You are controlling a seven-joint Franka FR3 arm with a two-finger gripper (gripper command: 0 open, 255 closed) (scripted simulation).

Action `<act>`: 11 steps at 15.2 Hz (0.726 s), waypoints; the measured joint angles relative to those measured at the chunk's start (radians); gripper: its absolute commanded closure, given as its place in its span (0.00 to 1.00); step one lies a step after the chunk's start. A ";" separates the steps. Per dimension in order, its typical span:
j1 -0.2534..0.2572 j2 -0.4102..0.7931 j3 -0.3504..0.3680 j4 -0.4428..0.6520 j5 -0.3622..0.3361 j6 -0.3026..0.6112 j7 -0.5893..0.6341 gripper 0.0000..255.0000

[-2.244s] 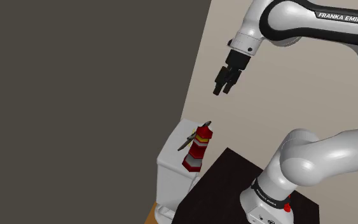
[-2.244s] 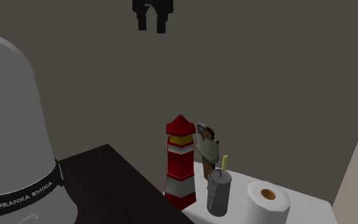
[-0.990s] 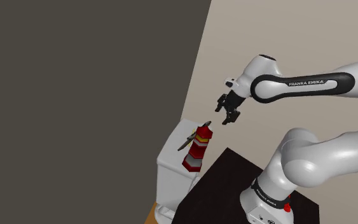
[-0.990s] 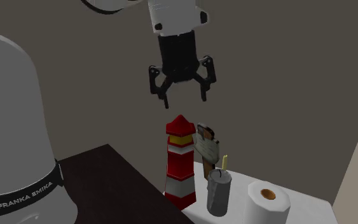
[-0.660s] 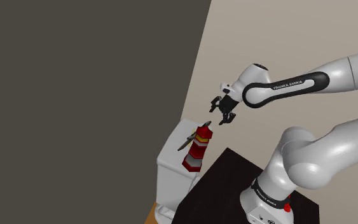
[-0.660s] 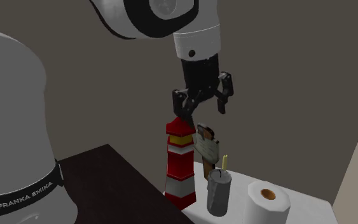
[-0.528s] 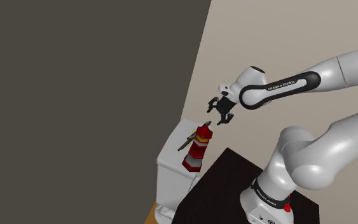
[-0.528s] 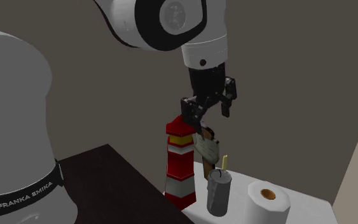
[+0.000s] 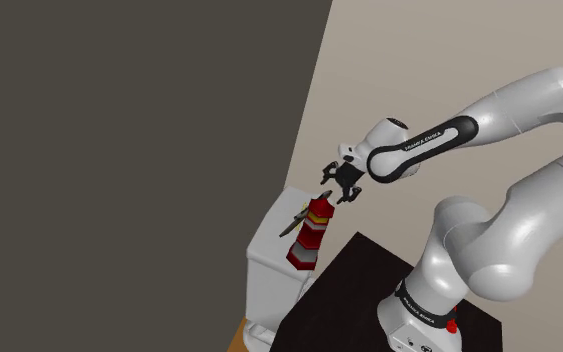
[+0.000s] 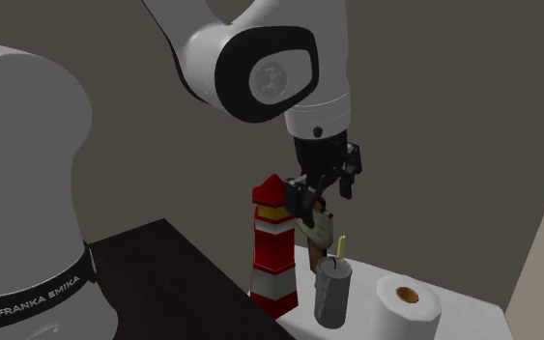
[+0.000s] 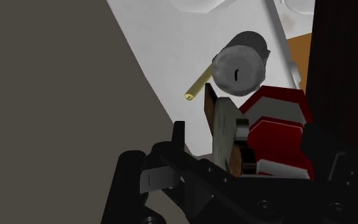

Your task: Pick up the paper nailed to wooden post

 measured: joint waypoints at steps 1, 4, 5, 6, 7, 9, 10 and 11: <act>0.009 0.008 -0.009 -0.001 0.004 0.010 -0.003 1.00; 0.019 0.016 -0.018 -0.002 0.008 0.020 -0.006 1.00; 0.019 0.017 -0.018 -0.002 0.008 0.021 -0.006 1.00; 0.020 0.017 -0.018 -0.002 0.008 0.022 -0.006 1.00; 0.020 0.017 -0.019 -0.002 0.008 0.023 -0.006 1.00; 0.020 0.017 -0.018 -0.002 0.008 0.023 -0.006 1.00; 0.020 0.017 -0.018 -0.002 0.008 0.022 -0.005 1.00; 0.019 0.016 -0.019 -0.001 0.008 0.022 -0.007 1.00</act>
